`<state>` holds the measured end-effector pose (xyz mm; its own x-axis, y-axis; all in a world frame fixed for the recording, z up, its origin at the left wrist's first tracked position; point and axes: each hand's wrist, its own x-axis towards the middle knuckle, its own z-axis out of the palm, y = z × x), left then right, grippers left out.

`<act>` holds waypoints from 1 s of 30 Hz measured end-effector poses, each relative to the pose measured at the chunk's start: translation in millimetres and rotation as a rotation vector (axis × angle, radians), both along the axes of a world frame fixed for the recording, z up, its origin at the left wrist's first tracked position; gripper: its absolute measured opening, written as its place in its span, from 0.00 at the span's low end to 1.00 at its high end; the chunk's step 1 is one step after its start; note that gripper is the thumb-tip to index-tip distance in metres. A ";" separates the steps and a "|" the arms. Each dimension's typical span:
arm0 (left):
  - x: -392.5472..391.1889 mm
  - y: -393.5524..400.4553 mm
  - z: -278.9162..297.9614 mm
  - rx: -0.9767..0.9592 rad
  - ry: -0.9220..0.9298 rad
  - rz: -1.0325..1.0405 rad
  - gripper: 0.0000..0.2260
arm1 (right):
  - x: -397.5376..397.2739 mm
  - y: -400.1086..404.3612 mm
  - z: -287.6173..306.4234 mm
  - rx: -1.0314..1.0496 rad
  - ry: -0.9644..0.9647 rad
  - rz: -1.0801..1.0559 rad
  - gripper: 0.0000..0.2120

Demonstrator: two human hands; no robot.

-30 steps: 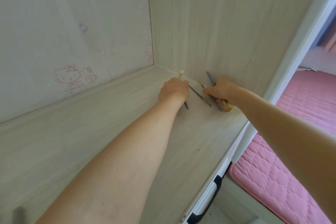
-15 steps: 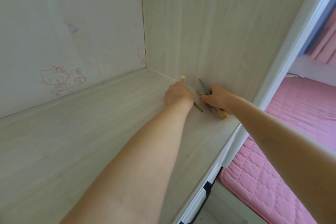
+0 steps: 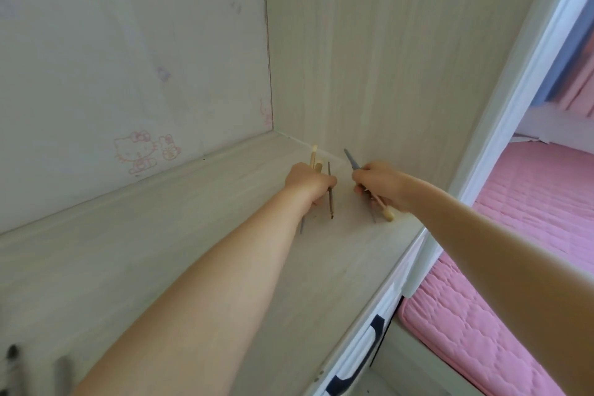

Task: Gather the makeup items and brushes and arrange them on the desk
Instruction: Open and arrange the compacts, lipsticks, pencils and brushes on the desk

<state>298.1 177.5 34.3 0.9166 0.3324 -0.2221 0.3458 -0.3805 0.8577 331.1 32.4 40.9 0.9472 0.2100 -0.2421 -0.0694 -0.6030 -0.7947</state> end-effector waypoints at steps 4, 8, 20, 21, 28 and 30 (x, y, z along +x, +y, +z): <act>-35.0 18.9 6.7 -0.166 -0.045 0.038 0.08 | -28.5 23.7 6.8 0.269 0.132 -0.012 0.04; -76.3 43.7 15.2 -0.252 -0.081 0.073 0.08 | -59.4 46.4 19.6 0.453 0.253 -0.007 0.02; -212.6 108.3 41.5 -0.293 -0.124 0.122 0.05 | -167.0 127.4 42.5 0.566 0.278 0.331 0.07; -222.4 112.0 42.5 -0.297 -0.137 0.116 0.06 | -176.0 133.9 43.7 0.574 0.284 0.355 0.07; -298.6 135.2 44.9 -0.370 -0.192 0.228 0.08 | -228.4 168.7 45.4 0.584 0.316 0.455 0.08; -322.9 144.6 42.6 -0.368 -0.205 0.273 0.10 | -240.8 177.0 43.9 0.606 0.337 0.453 0.05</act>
<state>-24.8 322.1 76.9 0.8441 0.4998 -0.1943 0.2013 0.0405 0.9787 90.2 209.4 84.8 0.6360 0.7396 -0.2202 -0.2152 -0.1040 -0.9710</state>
